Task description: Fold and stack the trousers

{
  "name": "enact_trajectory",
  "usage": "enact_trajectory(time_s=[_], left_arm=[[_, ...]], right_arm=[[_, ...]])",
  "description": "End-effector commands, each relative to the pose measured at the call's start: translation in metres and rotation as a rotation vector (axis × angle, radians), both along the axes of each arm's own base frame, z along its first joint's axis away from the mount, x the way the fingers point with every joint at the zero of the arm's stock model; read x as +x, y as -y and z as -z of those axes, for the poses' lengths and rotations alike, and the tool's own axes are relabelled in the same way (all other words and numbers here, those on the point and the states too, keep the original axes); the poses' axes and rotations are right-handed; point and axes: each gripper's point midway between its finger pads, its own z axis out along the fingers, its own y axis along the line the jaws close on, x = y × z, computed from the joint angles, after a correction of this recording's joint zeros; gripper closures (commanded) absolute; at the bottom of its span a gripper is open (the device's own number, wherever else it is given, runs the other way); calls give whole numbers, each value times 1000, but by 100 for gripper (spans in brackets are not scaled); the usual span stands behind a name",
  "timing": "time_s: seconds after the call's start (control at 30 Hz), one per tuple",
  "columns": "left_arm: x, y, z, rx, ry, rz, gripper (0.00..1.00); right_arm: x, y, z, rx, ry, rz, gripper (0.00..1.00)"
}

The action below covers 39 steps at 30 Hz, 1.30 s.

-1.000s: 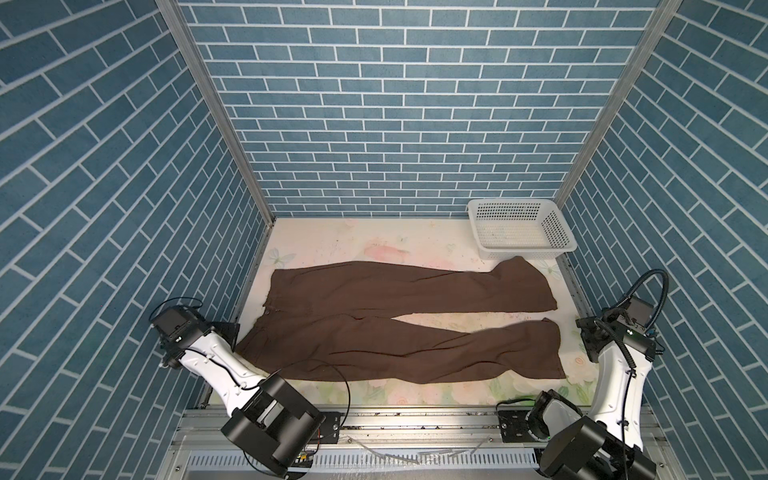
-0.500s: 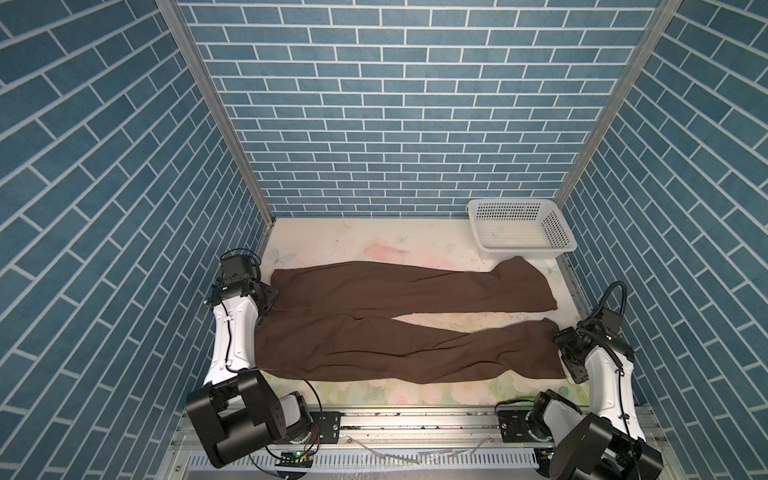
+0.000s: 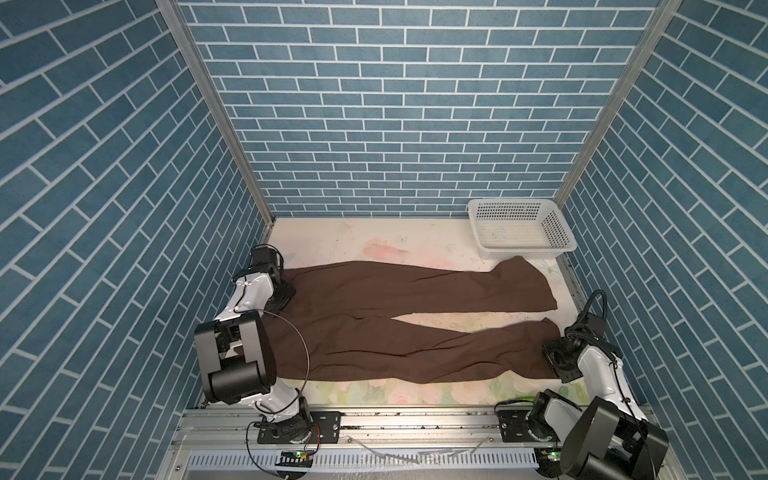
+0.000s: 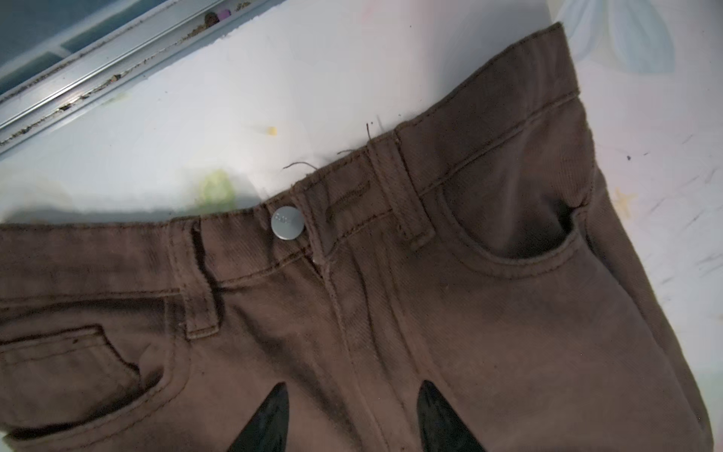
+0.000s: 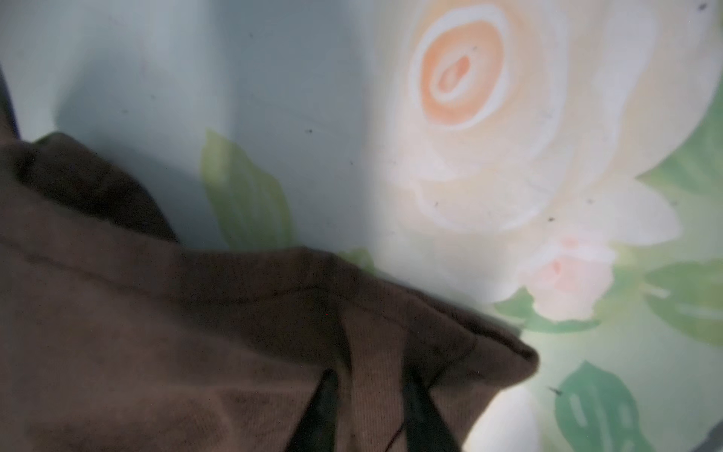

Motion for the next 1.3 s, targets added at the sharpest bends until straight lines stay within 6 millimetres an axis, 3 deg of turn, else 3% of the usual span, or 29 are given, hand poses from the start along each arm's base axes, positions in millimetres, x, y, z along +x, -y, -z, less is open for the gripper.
enact_trajectory(time_s=[0.0,0.03,0.2,0.4,0.5,0.6,0.7,0.77,0.87,1.03,1.2,1.27], left_arm=[[3,-3,6,17,-21,4,45],[3,-3,9,17,-26,4,46],[6,-3,18,6,-61,18,45],[3,-9,23,6,-76,18,45],[-1,-12,26,-2,-73,3,46],[2,-12,26,-7,-57,1,46],[6,-11,24,-17,-44,1,46],[7,-10,23,-22,-38,0,46],[7,-9,22,-26,-34,1,46],[4,-6,26,-38,-42,5,45],[1,-6,25,-35,-40,4,45],[0,-5,25,-36,-43,5,45]], right_arm=[[0,12,4,-51,-18,48,95],[1,15,3,-60,-26,48,100],[6,34,-3,-40,-7,130,100],[13,64,-32,-97,14,153,100],[15,67,-45,-133,-1,75,100],[10,56,-48,-148,-84,-34,100],[4,38,-47,-163,-132,-113,56],[-3,25,-42,-143,-134,-120,39],[-15,9,-25,-77,-142,-109,31],[-18,4,-8,-37,-173,-88,21],[-22,-2,15,3,-200,-63,19],[-20,-1,20,6,-190,-48,25]])
